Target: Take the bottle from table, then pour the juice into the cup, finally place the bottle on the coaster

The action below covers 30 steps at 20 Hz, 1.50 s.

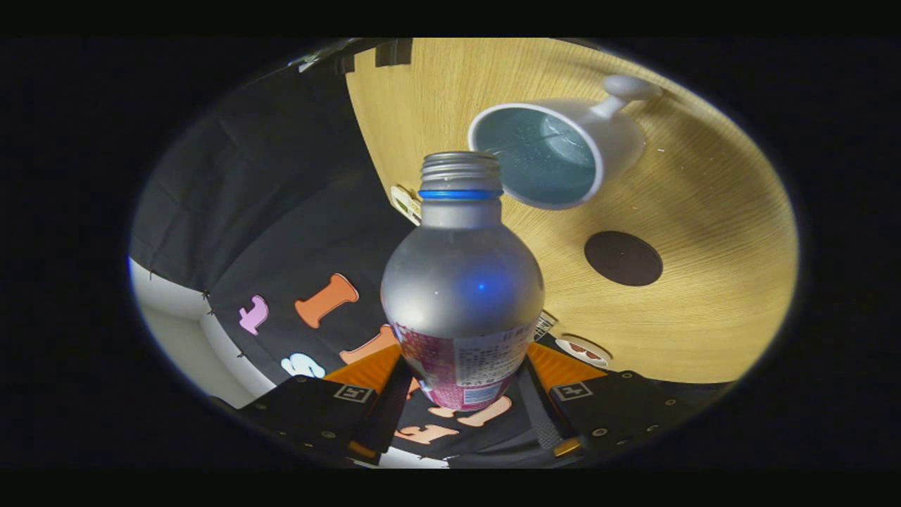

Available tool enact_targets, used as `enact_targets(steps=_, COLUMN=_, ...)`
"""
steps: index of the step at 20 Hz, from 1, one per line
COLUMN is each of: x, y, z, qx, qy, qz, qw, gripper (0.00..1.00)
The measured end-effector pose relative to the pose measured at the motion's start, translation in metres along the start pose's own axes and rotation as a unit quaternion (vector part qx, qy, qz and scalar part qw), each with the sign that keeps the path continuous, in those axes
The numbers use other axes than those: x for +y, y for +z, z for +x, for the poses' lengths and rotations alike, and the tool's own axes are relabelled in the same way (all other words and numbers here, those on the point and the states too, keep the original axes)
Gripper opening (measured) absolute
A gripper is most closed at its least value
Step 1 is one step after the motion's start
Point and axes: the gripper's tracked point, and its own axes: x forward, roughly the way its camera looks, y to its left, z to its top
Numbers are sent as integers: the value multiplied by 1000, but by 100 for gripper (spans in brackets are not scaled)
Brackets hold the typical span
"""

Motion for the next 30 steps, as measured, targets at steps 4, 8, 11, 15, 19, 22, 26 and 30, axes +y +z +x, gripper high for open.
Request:
enact_targets(steps=4, x=3, y=-1, z=-1, qx=1, qy=0, qz=10, qw=1000, gripper=77)
enact_targets(steps=8, x=3, y=-1, z=-2, qx=3, qy=-3, qz=24, qw=1000, gripper=77)
enact_targets(steps=11, x=3, y=-2, z=-1, qx=5, qy=0, qz=36, qw=999, gripper=77)
enact_targets(steps=15, x=4, y=-2, z=0, qx=6, qy=1, qz=48, qw=999, gripper=77)
enact_targets(steps=19, x=-3, y=-3, z=0, qx=4, qy=-8, qz=21, qw=1000, gripper=77)
enact_targets(steps=22, x=-9, y=-5, z=3, qx=3, qy=-2, qz=20, qw=1000, gripper=77)
enact_targets(steps=26, x=-10, y=-7, z=0, qx=-2, qy=4, qz=-31, qw=1000, gripper=77)
enact_targets(steps=30, x=-28, y=-10, z=3, qx=-7, qy=-14, qz=-138, qw=990, gripper=77)
